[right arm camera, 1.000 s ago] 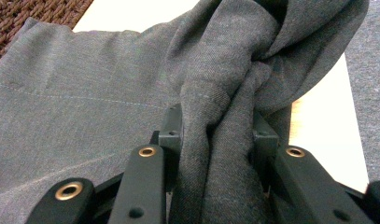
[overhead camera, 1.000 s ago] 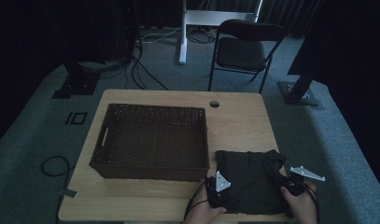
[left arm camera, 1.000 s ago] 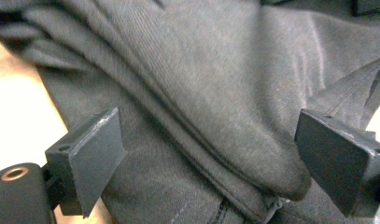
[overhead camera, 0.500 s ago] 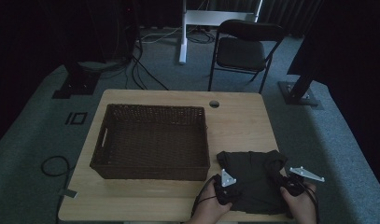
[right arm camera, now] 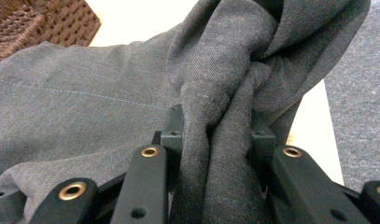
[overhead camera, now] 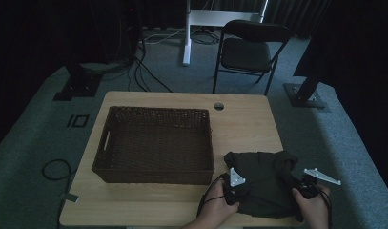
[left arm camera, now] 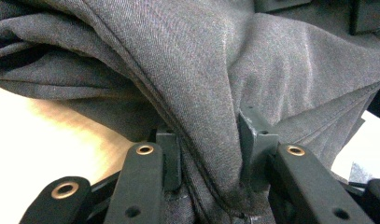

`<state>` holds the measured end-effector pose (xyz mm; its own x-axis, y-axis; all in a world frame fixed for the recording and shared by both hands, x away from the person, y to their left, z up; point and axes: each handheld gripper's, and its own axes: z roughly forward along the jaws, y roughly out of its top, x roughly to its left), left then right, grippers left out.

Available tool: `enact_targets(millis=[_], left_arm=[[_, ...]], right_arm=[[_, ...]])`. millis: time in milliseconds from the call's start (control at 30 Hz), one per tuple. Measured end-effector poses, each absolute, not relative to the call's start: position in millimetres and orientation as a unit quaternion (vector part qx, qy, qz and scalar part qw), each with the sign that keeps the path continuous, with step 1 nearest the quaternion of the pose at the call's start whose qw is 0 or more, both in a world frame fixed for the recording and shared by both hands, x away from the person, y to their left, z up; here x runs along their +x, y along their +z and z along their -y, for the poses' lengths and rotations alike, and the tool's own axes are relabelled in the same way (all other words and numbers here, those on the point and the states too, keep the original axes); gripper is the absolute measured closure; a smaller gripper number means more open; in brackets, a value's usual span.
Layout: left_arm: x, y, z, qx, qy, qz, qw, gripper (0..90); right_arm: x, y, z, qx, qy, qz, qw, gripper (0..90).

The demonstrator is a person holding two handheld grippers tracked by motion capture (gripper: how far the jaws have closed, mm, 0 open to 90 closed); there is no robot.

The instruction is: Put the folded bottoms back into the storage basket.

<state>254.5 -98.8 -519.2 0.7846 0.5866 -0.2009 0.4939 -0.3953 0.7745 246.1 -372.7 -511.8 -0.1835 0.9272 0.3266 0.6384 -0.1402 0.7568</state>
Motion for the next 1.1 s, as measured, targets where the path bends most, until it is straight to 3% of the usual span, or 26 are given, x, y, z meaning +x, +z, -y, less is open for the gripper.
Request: enact_targets(millis=[1100], left_arm=[[282.3, -408.1, 79.3, 0.823, 0.092, -0.277, 0.487, 66.5]], right_arm=[[265.4, -405.3, 366.3, 0.571, 0.496, -0.622, 0.203, 68.4]])
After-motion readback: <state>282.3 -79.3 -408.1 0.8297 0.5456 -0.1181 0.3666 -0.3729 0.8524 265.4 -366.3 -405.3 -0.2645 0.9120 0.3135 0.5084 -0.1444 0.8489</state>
